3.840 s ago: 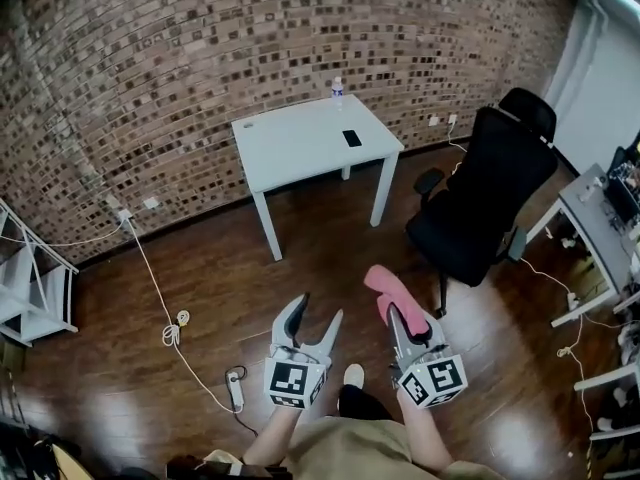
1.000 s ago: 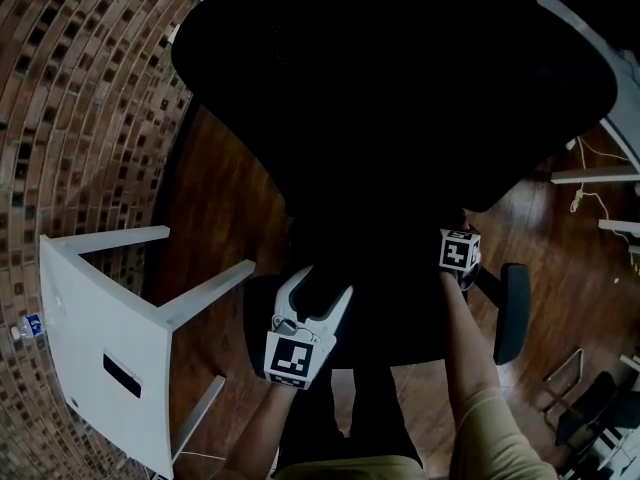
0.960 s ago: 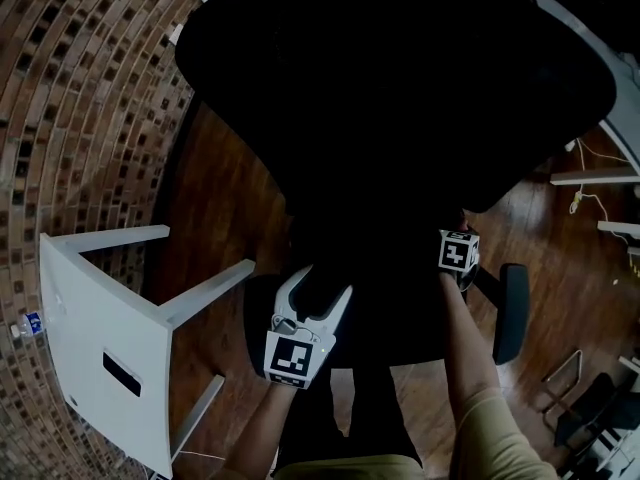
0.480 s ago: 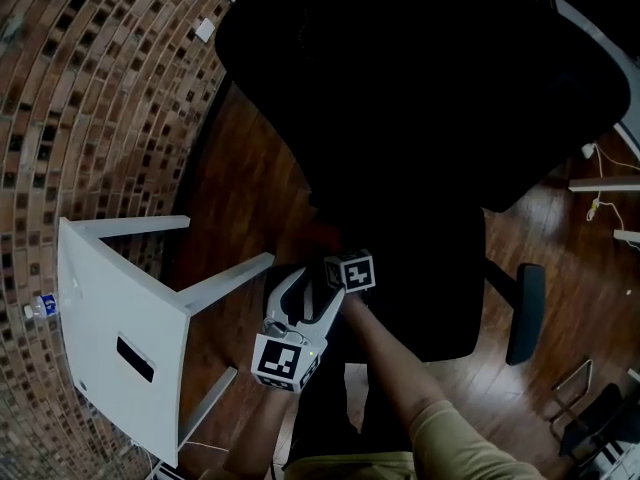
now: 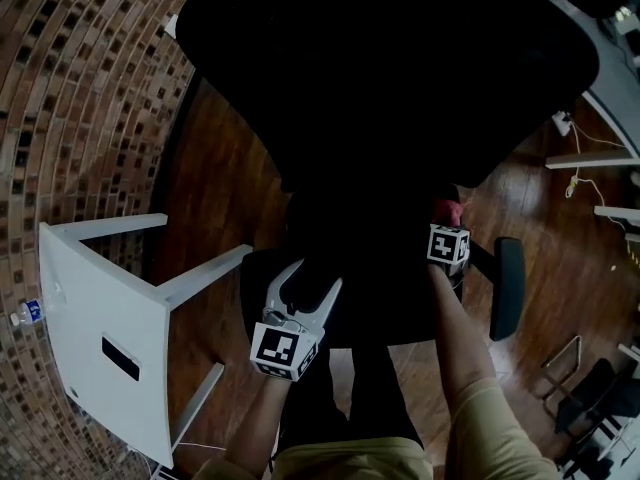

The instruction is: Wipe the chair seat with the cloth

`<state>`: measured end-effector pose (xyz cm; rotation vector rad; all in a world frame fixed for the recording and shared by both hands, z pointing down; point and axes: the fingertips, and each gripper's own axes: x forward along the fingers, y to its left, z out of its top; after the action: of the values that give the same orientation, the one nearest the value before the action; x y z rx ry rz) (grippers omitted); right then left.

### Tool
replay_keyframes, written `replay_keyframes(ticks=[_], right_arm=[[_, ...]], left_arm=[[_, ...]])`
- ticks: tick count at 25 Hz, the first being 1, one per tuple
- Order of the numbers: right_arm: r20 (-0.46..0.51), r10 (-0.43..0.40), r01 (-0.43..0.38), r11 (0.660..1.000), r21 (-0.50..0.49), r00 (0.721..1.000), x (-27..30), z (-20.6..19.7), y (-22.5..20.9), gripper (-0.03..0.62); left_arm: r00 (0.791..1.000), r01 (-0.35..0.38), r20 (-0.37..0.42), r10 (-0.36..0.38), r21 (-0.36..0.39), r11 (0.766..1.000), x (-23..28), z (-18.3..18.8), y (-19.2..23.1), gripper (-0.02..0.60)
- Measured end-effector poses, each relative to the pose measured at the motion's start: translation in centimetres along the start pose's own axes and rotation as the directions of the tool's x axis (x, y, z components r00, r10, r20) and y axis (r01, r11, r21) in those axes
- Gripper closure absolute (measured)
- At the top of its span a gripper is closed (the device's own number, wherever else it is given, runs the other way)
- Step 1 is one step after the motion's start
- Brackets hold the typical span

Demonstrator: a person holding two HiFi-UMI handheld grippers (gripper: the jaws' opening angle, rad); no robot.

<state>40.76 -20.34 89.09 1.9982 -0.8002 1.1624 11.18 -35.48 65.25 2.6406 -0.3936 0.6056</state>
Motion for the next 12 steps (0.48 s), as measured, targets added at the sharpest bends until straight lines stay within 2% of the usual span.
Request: replay_keyframes(ticks=[2, 3, 4, 5, 6, 7, 9, 10, 11, 12], right_arm=[[-0.019, 0.026, -0.025, 0.999, 0.026, 0.999, -0.3, -0.6, 0.2, 0.526], [-0.003, 0.092, -0.092, 0.995, 0.047, 0.996, -0.6, -0.5, 2.0, 0.526], [0.035, 0.200, -0.202, 0.978, 0.057, 0.979, -1.0, -0.1, 5.1, 0.526], [0.083, 0.331, -0.335, 0.942, 0.036, 0.940, -2.0, 0.5, 9.4, 0.526], [0.124, 0.463, -0.464, 0.886, -0.023, 0.878, -3.4, 1.0, 14.4, 0.526], [0.145, 0.576, -0.566, 0.817, -0.108, 0.804, -5.3, 1.4, 19.7, 0.526], [0.146, 0.738, -0.693, 0.671, -0.263, 0.659, -9.4, 1.8, 29.4, 0.526], [0.137, 0.789, -0.733, 0.609, -0.303, 0.599, -11.2, 1.7, 33.3, 0.526], [0.121, 0.819, -0.758, 0.568, -0.322, 0.562, -12.3, 1.4, 36.4, 0.526], [0.098, 0.828, -0.769, 0.552, -0.324, 0.552, -12.8, 1.0, 38.6, 0.526]], left_arm=[[1.000, -0.006, 0.000, 0.006, -0.002, 1.000, -0.3, 0.1, -0.1, 0.341], [1.000, -0.009, 0.002, 0.009, 0.000, 1.000, -0.6, 0.2, 0.0, 0.341], [1.000, -0.013, 0.006, 0.013, 0.003, 1.000, -1.0, 0.4, 0.1, 0.341], [1.000, -0.019, 0.010, 0.019, 0.005, 1.000, -1.5, 0.6, 0.4, 0.341], [1.000, -0.026, 0.013, 0.026, 0.005, 1.000, -2.0, 0.8, 0.7, 0.341], [0.999, -0.035, 0.014, 0.035, 0.005, 0.999, -2.5, 0.8, 1.1, 0.341], [0.998, -0.055, 0.008, 0.055, 0.006, 0.998, -3.3, 0.8, 1.9, 0.341], [0.998, -0.065, 0.002, 0.065, 0.008, 0.998, -3.7, 0.7, 2.3, 0.339], [0.997, -0.073, -0.003, 0.073, 0.009, 0.997, -4.2, 0.7, 2.6, 0.340], [0.997, -0.080, -0.008, 0.080, 0.010, 0.997, -4.6, 0.6, 2.9, 0.341]])
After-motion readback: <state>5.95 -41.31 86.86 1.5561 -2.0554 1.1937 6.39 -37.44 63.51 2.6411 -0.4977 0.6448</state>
